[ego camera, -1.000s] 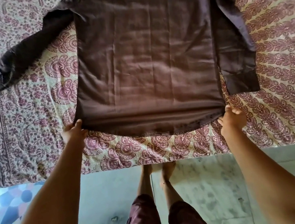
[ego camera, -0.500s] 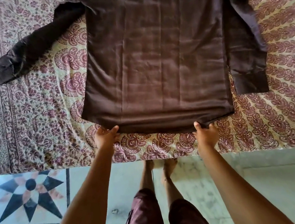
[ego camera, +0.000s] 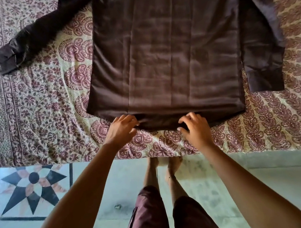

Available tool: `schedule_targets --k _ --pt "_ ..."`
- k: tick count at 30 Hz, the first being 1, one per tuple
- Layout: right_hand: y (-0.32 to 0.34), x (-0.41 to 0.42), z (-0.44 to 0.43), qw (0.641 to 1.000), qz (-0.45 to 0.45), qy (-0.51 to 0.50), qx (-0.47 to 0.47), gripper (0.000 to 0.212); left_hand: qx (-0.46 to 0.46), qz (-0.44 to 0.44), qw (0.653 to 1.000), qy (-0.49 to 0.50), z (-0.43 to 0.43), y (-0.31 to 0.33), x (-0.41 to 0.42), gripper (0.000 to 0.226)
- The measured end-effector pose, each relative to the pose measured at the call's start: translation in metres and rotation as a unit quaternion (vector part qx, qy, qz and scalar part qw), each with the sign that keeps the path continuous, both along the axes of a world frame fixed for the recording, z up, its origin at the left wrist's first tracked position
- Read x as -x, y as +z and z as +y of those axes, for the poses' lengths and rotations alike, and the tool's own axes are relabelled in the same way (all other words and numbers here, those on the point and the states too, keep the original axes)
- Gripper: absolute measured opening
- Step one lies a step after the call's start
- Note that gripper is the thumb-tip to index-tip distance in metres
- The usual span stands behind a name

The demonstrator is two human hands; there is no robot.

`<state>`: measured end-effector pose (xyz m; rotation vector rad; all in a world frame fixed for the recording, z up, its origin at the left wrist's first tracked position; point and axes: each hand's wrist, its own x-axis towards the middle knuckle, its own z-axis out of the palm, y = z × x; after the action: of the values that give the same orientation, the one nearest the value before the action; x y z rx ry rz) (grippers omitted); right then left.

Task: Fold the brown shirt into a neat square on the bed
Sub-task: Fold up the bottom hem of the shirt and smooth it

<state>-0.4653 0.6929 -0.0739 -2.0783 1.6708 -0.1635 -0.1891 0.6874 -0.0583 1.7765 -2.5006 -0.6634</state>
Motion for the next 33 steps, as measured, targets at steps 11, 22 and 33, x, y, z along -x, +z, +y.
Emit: schedule_targets --k 11,22,33 --pt "0.029 0.006 -0.074 0.979 -0.155 -0.129 -0.006 0.011 -0.131 0.139 0.96 0.206 -0.093 0.023 -0.013 0.023" --pt "0.013 -0.008 -0.048 0.98 -0.022 0.094 0.172 0.016 0.172 0.078 0.981 -0.044 -0.054 0.008 0.049 0.009" --pt "0.003 -0.011 -0.014 0.972 0.047 0.217 0.074 0.012 0.132 0.035 0.965 -0.225 -0.003 -0.021 0.055 0.008"
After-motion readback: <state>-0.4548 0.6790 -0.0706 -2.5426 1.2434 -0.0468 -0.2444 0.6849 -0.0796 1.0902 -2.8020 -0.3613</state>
